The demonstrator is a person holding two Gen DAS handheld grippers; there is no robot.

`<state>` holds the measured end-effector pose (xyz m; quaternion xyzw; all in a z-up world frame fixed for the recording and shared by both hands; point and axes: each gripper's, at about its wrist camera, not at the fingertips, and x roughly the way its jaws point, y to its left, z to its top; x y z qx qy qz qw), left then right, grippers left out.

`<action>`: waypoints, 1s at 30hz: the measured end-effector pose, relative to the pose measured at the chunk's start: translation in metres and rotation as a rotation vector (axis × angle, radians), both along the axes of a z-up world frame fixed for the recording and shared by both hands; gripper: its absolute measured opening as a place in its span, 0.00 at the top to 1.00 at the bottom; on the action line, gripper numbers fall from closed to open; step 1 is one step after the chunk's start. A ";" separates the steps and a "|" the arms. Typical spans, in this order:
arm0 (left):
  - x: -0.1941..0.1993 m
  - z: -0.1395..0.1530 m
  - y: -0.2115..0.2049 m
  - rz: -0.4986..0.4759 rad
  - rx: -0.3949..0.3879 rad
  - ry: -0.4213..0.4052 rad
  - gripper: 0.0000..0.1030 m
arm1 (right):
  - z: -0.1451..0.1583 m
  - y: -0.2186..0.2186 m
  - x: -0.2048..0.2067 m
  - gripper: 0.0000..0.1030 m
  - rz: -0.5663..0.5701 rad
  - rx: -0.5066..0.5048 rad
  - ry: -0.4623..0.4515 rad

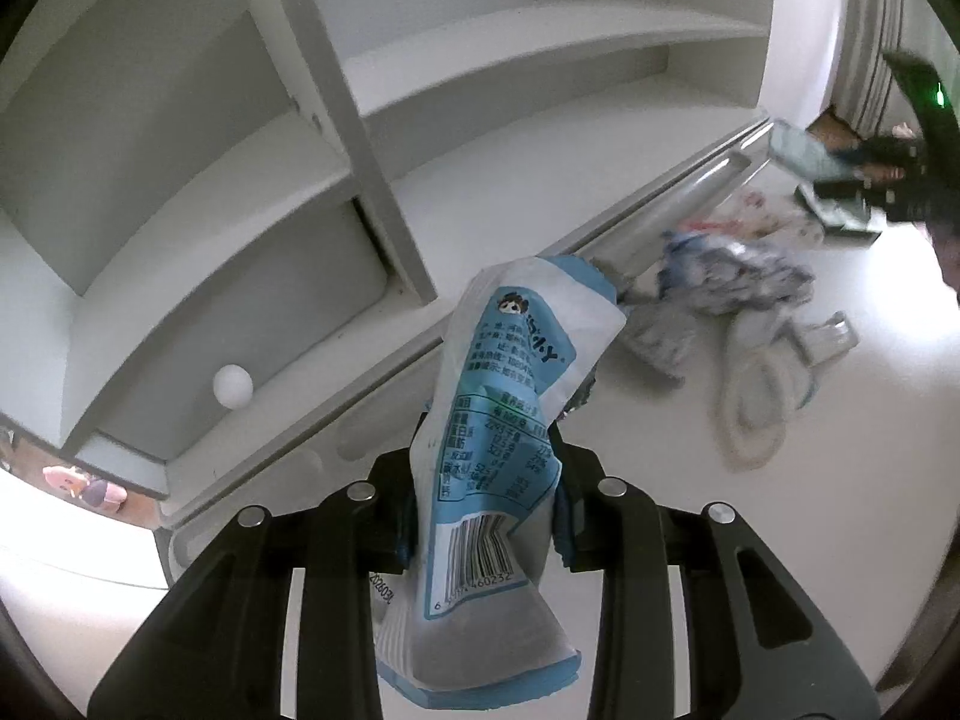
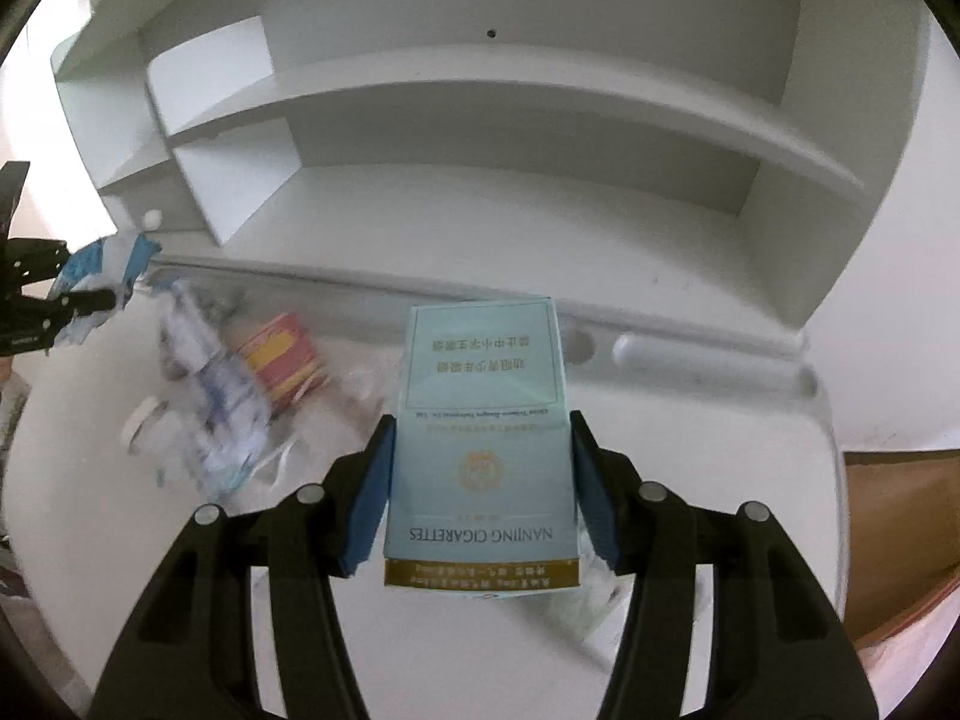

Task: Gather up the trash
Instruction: 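Grasp the teal cigarette box with the right tool while the left grasps the blue-white wrapper, then carry the box and wrapper over the black bin and open both tools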

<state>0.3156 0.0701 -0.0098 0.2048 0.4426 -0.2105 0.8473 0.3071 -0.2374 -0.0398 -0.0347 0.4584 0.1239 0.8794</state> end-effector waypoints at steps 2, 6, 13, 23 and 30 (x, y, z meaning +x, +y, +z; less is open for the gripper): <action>-0.012 0.016 -0.006 -0.005 -0.029 -0.026 0.69 | 0.007 -0.007 -0.019 0.47 -0.013 0.045 -0.024; -0.042 0.048 -0.044 -0.037 -0.100 -0.091 0.69 | 0.038 -0.041 -0.064 0.47 -0.084 0.154 -0.120; -0.086 0.069 -0.197 -0.229 -0.255 -0.104 0.69 | 0.069 -0.134 -0.150 0.47 -0.263 0.231 -0.237; -0.213 0.017 -0.431 -0.568 -0.300 0.077 0.68 | 0.024 -0.323 -0.323 0.47 -0.733 0.456 -0.251; -0.305 -0.058 -0.536 -0.603 -0.276 0.165 0.69 | -0.059 -0.416 -0.391 0.47 -0.972 0.603 -0.144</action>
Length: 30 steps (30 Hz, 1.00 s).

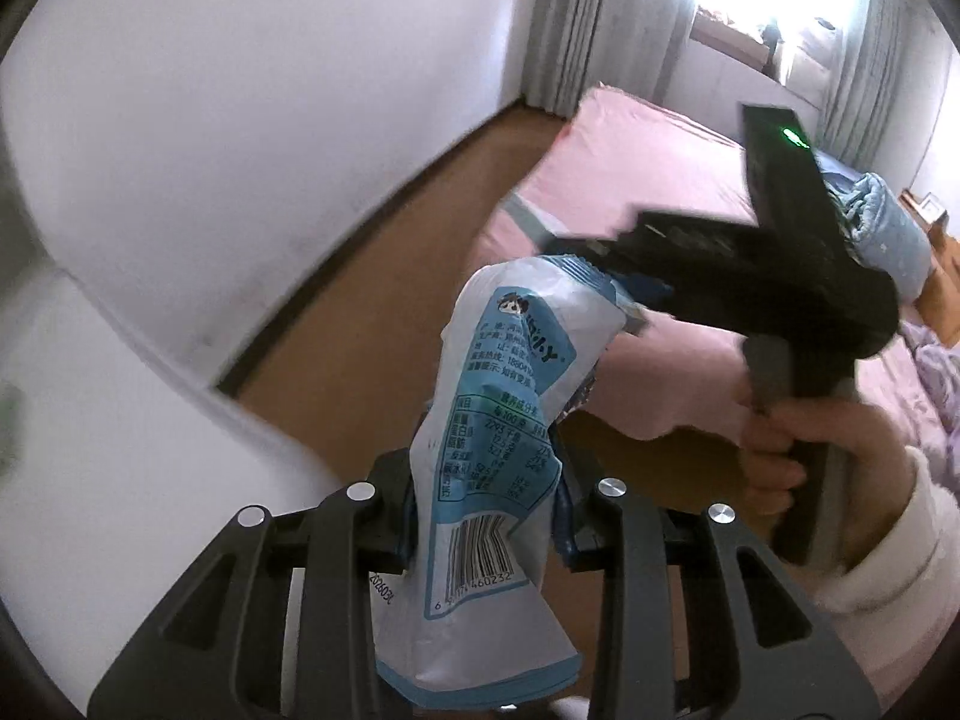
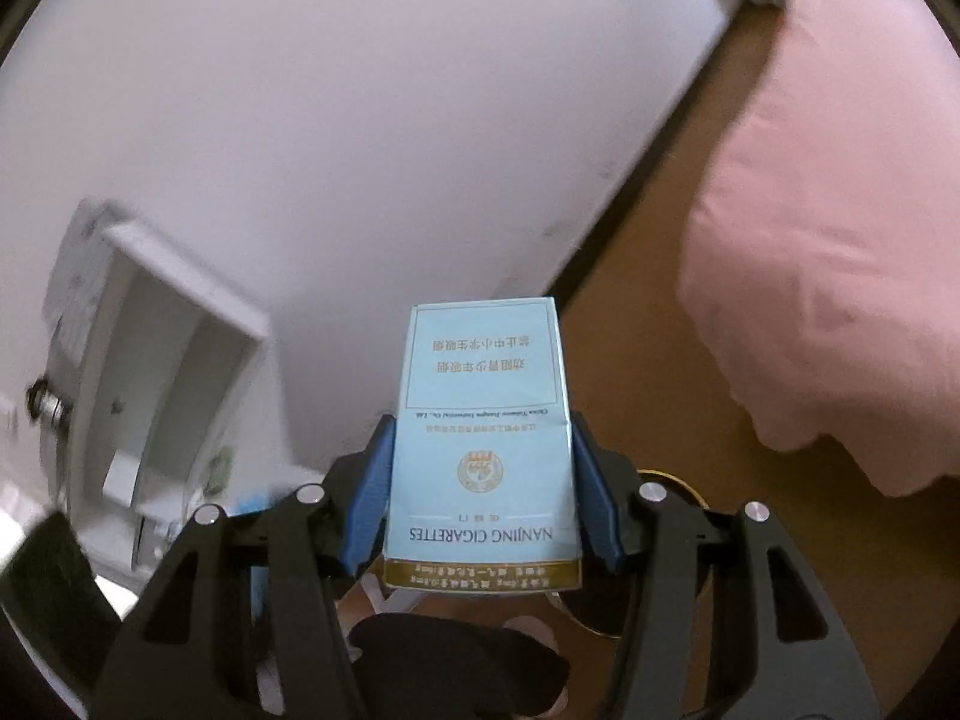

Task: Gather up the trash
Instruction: 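Carry the box and wrapper over the black bin and open both tools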

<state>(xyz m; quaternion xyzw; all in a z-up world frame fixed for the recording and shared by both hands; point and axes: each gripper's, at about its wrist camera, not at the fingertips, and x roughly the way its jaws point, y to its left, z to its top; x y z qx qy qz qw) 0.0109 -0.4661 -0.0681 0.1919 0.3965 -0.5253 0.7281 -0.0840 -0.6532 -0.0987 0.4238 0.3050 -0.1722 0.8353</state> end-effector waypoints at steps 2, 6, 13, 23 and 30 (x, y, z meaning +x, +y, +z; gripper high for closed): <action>-0.016 -0.024 -0.019 0.005 0.030 0.017 0.69 | -0.022 -0.012 0.000 0.47 -0.014 0.032 0.041; -0.034 -0.095 -0.050 0.038 0.153 0.031 0.69 | -0.085 -0.032 -0.003 0.47 -0.009 0.118 0.167; 0.002 -0.214 -0.049 0.167 0.381 0.136 0.68 | -0.187 -0.012 0.025 0.47 0.112 0.350 0.320; 0.031 -0.232 -0.028 0.267 0.375 0.218 0.68 | -0.203 0.005 0.042 0.47 0.158 0.344 0.380; 0.042 -0.246 -0.035 0.256 0.396 0.216 0.68 | -0.217 0.006 0.048 0.47 0.164 0.397 0.386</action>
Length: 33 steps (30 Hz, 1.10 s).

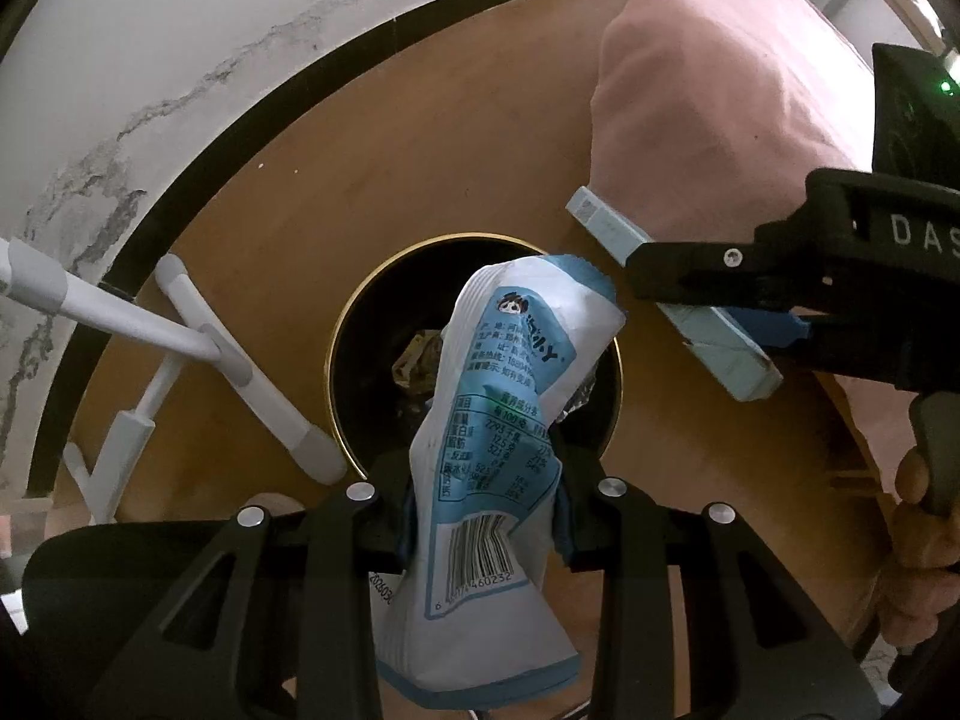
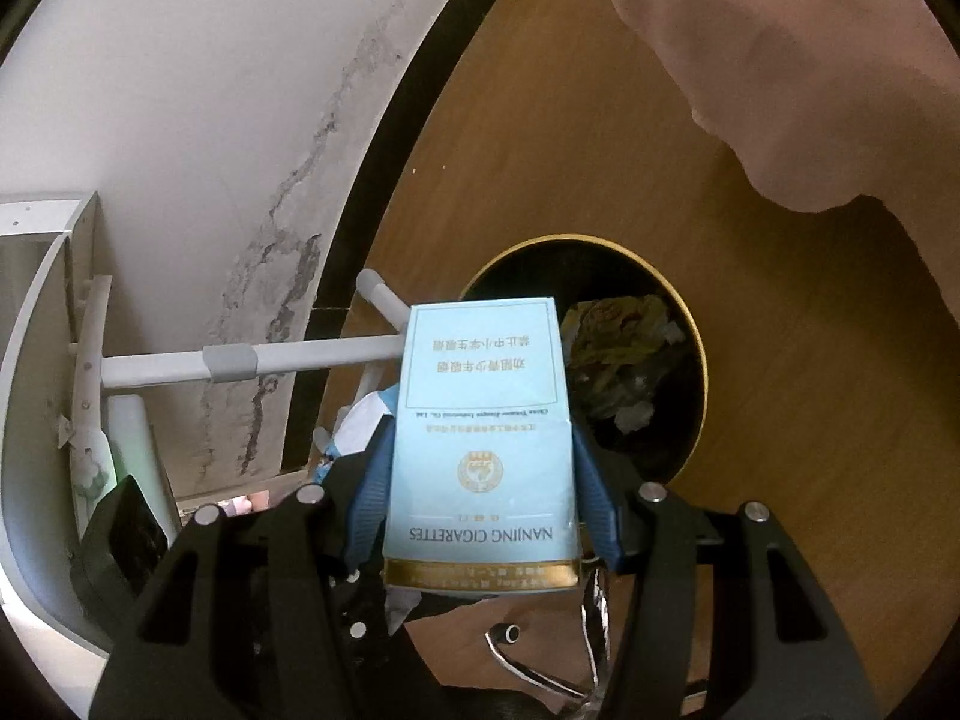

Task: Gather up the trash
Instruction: 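Carry the box and wrapper over the black bin and open both tools, then return both tools to the desk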

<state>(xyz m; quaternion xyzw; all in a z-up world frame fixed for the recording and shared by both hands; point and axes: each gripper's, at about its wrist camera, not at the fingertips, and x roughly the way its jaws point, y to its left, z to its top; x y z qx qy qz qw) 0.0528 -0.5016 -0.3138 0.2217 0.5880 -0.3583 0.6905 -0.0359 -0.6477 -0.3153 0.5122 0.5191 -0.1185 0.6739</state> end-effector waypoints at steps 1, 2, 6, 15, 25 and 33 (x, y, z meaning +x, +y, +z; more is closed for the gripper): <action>0.003 -0.002 0.000 0.003 -0.001 0.003 0.68 | -0.002 0.000 0.001 0.47 -0.003 0.007 -0.001; 0.004 -0.003 0.001 0.006 -0.002 0.005 0.68 | -0.004 0.000 0.001 0.47 -0.005 0.011 0.001; 0.009 -0.002 -0.002 0.023 0.017 -0.039 0.31 | -0.005 -0.004 0.001 0.11 -0.035 0.033 0.004; -0.007 0.005 -0.007 -0.012 -0.031 0.004 0.06 | 0.042 -0.036 -0.026 0.08 -0.190 -0.066 -0.074; -0.121 0.186 0.022 -0.389 -0.455 -0.290 0.06 | 0.210 -0.023 -0.081 0.07 -0.415 -0.902 -0.146; -0.062 0.324 0.145 -0.115 -0.575 -0.623 0.06 | 0.260 0.054 -0.048 0.07 -0.204 -1.058 -0.313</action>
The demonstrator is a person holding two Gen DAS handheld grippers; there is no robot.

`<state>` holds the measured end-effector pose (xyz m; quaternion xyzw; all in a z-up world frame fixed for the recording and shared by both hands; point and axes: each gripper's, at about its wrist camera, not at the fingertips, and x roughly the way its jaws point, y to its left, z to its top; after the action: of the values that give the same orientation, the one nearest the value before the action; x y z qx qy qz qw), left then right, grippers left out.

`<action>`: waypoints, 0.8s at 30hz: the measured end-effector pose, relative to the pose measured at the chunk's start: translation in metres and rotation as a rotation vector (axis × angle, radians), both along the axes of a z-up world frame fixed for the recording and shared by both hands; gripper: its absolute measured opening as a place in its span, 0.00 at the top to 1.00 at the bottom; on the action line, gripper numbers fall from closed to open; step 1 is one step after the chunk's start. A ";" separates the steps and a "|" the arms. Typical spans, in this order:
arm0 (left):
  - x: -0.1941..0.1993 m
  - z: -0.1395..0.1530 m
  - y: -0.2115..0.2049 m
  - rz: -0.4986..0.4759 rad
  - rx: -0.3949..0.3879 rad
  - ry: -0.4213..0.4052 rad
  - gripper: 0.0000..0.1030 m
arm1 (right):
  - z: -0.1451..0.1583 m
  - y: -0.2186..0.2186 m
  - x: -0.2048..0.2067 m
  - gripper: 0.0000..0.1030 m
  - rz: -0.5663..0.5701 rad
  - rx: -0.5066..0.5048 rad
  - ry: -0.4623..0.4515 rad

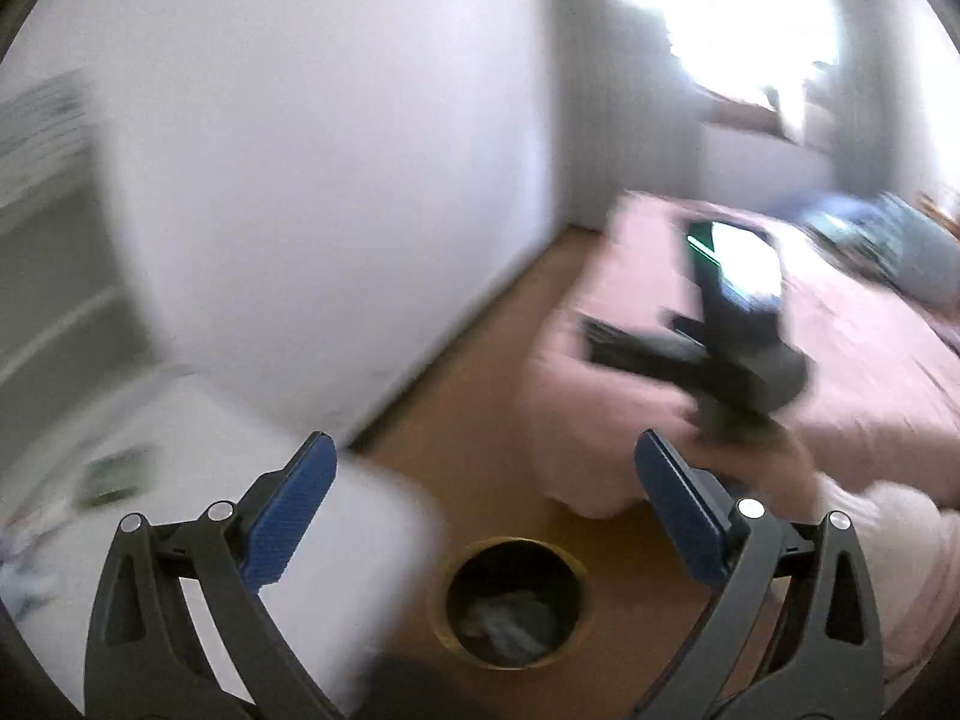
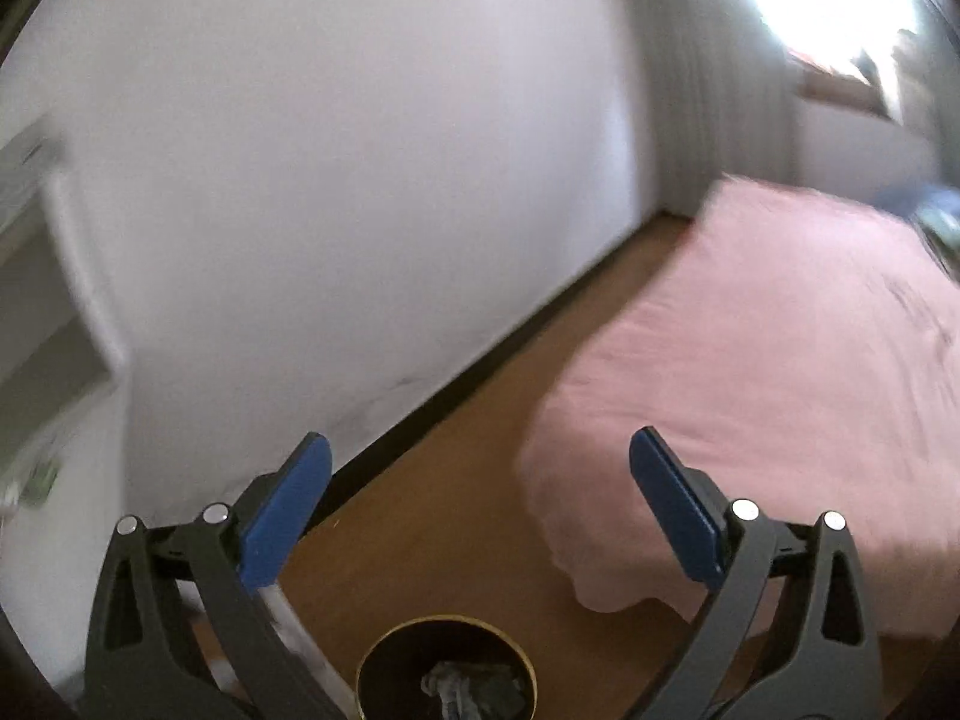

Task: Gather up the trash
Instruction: 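Return both tools to the desk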

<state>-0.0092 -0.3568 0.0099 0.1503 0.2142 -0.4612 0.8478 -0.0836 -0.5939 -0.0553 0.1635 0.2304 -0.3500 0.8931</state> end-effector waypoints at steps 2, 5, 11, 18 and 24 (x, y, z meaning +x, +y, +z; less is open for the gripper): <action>0.033 0.009 0.043 0.130 -0.026 0.012 0.06 | 0.001 0.030 0.019 0.07 0.137 -0.022 0.031; 0.091 0.008 0.125 0.398 -0.031 0.052 0.06 | 0.003 0.071 0.042 0.07 0.317 -0.052 0.050; 0.176 -0.025 0.285 0.851 0.069 0.184 0.06 | 0.021 0.178 0.107 0.07 0.668 -0.127 0.069; 0.220 -0.057 0.347 0.859 0.128 0.371 0.06 | 0.013 0.313 0.223 0.07 1.061 -0.092 0.198; 0.251 -0.071 0.359 0.812 0.150 0.410 0.06 | -0.007 0.407 0.291 0.07 1.257 -0.042 0.404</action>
<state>0.2422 0.0021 -0.0613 0.0206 0.4518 -0.0954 0.8867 0.2072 -0.1867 -0.0619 -0.0885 0.4380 0.2096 0.8697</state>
